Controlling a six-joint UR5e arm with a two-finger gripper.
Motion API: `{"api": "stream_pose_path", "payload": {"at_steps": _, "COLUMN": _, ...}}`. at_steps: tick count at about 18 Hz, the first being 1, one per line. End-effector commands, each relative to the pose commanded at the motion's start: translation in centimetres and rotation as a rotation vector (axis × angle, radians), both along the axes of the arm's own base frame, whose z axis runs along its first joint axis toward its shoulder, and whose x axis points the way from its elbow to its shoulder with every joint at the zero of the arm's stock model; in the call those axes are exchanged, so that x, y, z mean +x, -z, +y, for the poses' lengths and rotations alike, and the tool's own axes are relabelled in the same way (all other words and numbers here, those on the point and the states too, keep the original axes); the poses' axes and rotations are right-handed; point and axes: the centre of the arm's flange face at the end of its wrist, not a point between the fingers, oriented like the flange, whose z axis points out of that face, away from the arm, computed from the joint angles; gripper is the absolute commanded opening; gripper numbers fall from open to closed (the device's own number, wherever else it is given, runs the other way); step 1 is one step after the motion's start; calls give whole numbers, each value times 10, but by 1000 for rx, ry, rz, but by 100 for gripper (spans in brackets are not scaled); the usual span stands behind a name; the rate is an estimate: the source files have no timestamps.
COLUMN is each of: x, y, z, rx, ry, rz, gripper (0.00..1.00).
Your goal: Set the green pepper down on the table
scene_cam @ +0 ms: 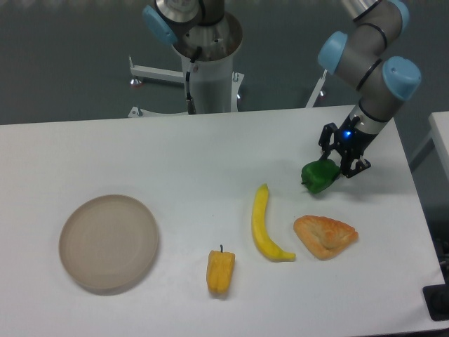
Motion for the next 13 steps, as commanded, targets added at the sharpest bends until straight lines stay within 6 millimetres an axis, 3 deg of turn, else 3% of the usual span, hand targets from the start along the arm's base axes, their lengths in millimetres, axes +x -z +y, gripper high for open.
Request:
{"api": "stream_pose_path", "payload": {"at_steps": 1, "x": 0, "y": -1, "z": 0, "rx": -1, "ry": 0, "rz": 2, "gripper": 71}}
{"api": "stream_pose_path", "payload": {"at_steps": 2, "x": 0, "y": -2, "z": 1, "rx": -1, "ry": 2, "rz": 4, "gripper": 81}}
{"api": "stream_pose_path", "payload": {"at_steps": 4, "x": -1, "y": -3, "z": 1, "rx": -3, "ry": 1, "rz": 8, "gripper": 90}}
{"api": "stream_pose_path", "payload": {"at_steps": 7, "x": -4, "y": -8, "z": 2, "rx": 2, "ry": 2, "rz": 18, "gripper": 95}}
{"api": "stream_pose_path", "payload": {"at_steps": 13, "x": -21, "y": -43, "z": 12, "rx": -28, "ry": 22, "rz": 118, "gripper": 99}}
